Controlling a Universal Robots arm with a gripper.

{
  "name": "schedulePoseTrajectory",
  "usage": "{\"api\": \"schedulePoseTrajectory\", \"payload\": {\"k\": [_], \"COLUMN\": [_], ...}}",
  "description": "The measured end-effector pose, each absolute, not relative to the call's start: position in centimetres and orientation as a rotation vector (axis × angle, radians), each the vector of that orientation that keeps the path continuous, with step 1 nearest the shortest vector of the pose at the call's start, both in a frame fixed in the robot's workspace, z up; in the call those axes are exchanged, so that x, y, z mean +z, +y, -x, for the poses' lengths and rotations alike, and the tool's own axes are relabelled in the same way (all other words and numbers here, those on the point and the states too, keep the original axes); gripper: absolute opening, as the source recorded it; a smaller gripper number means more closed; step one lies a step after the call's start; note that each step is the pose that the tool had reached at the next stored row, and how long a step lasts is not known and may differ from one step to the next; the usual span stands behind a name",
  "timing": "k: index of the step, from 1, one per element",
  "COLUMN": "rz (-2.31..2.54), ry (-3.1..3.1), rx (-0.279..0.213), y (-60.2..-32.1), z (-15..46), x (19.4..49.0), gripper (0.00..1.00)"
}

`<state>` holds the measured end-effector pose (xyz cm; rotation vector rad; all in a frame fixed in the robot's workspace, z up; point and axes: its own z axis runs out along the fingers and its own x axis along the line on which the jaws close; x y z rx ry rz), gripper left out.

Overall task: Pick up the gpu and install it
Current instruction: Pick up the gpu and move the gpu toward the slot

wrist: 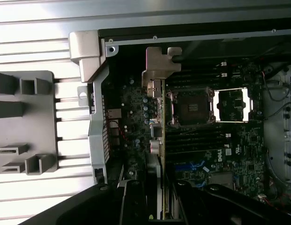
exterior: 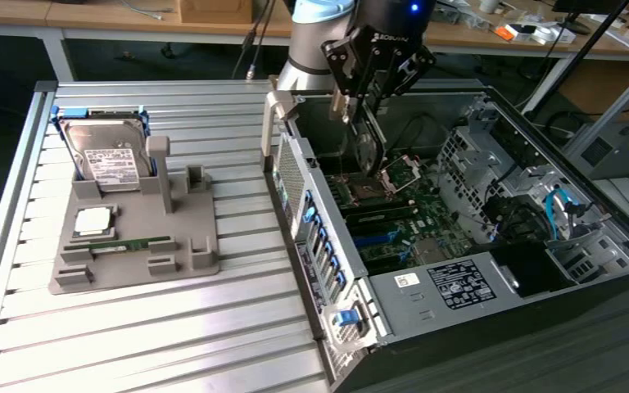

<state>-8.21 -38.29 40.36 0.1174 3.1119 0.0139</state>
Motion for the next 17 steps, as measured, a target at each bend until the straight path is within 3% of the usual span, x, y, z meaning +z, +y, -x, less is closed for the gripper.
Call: {"api": "schedulePoseTrajectory", "payload": {"k": [17], "rz": [-0.117], "ry": [3.112], "rx": [0.014], "y": [-38.6], "z": [6.8], "x": [39.7], "gripper": [0.27]}}
